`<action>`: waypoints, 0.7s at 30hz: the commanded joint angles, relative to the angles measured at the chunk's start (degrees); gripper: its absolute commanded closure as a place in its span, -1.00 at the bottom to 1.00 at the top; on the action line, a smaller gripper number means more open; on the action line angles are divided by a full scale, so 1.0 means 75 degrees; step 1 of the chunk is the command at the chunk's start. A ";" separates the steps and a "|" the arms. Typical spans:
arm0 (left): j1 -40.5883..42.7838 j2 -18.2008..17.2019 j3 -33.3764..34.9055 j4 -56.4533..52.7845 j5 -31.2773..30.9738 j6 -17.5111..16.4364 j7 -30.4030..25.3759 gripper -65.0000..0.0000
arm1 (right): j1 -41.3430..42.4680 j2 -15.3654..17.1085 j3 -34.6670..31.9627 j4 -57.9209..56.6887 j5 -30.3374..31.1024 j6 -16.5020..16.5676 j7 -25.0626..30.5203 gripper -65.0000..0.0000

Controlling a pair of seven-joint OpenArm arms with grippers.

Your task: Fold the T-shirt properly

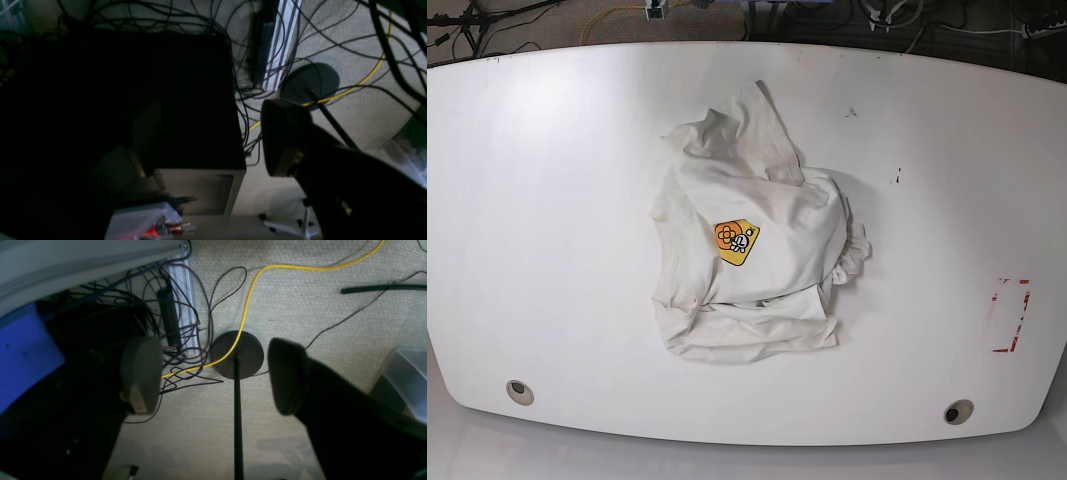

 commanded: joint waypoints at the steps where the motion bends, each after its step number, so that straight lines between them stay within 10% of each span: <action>1: 0.0065 -0.0040 0.0019 0.0028 0.0035 -0.0021 0.0025 -0.29 | -0.0052 0.0028 0.0005 0.0011 0.0029 0.0022 0.0083 -0.43; 13: 0.0064 0.0028 0.0080 0.0005 0.0044 -0.0212 0.0102 0.35 | -0.0075 0.0036 0.0009 -0.0007 0.0031 0.0020 0.0026 -0.43; 21: 0.0041 0.0077 0.0184 0.0078 0.0051 -0.0413 0.0076 -0.14 | -0.0086 0.0034 -0.0017 0.0018 0.0035 0.0035 0.0028 -0.43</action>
